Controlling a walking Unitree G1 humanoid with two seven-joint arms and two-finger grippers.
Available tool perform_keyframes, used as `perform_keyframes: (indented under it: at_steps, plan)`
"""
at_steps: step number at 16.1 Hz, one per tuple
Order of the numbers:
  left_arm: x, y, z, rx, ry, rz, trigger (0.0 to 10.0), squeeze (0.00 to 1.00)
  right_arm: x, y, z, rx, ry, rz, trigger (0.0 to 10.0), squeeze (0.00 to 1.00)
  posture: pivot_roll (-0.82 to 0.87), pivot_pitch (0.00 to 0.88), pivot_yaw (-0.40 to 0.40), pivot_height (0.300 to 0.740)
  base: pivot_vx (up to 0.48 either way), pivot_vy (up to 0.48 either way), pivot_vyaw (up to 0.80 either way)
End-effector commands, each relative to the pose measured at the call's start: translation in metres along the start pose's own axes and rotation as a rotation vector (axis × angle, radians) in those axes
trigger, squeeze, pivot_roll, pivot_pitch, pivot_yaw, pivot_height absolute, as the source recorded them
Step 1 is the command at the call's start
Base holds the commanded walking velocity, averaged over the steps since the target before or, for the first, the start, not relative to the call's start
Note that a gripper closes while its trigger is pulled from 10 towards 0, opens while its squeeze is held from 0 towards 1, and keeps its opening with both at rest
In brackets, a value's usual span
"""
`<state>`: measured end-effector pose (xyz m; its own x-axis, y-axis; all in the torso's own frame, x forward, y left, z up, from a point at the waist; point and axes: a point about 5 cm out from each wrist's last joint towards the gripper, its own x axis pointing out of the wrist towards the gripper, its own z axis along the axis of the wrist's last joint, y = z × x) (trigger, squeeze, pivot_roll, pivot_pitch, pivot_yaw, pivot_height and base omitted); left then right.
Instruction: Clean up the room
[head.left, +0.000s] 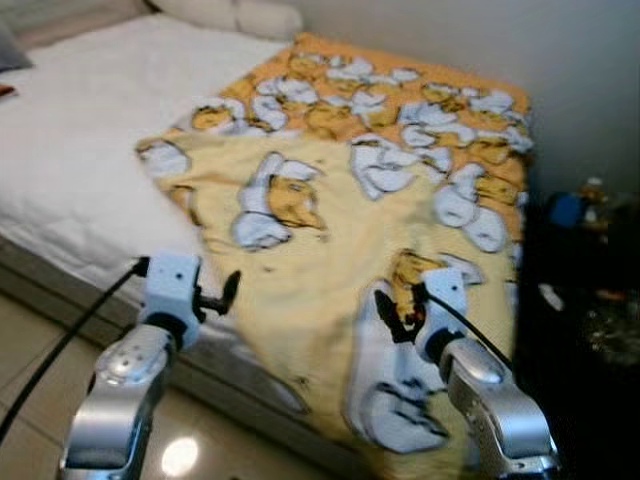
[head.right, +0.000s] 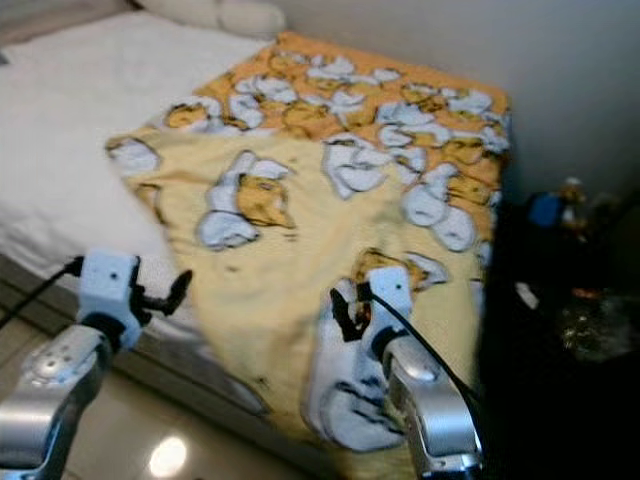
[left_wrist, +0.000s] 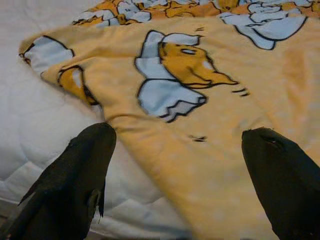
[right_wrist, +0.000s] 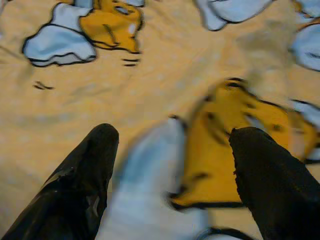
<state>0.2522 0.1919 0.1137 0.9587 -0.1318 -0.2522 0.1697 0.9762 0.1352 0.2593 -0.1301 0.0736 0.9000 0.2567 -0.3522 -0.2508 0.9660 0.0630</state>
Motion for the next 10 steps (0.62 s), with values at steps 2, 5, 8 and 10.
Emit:
perform_keyframes:
  at_steps: [2,5,8,10]
  plan:
    - [0.0011,-0.0055,0.0008,-0.022,-0.004,-0.013,10.0,0.94,-0.0023,-0.0084,-0.0010,-0.008,0.011,-0.027,10.0,0.00,0.00,0.000,-0.024,0.740,0.000,0.000,0.00]
    - [0.0019,-0.0059,0.0021,-0.004,-0.008,-0.033,10.0,0.93,-0.0013,-0.0086,-0.0011,0.015,0.011,-0.031,10.0,0.00,0.00,0.000,-0.023,0.740,0.000,0.000,0.00]
    - [0.0025,-0.0064,0.0012,0.003,0.002,-0.043,10.0,0.93,-0.0011,-0.0090,0.0022,0.051,-0.010,-0.021,10.0,0.00,0.00,0.000,-0.022,0.740,0.000,0.000,0.00]
    - [0.0028,-0.0049,-0.0004,0.014,0.014,-0.050,10.0,0.93,0.0003,-0.0082,0.0047,0.064,-0.016,-0.014,10.0,0.00,0.00,0.000,-0.016,0.740,0.000,0.000,0.00]
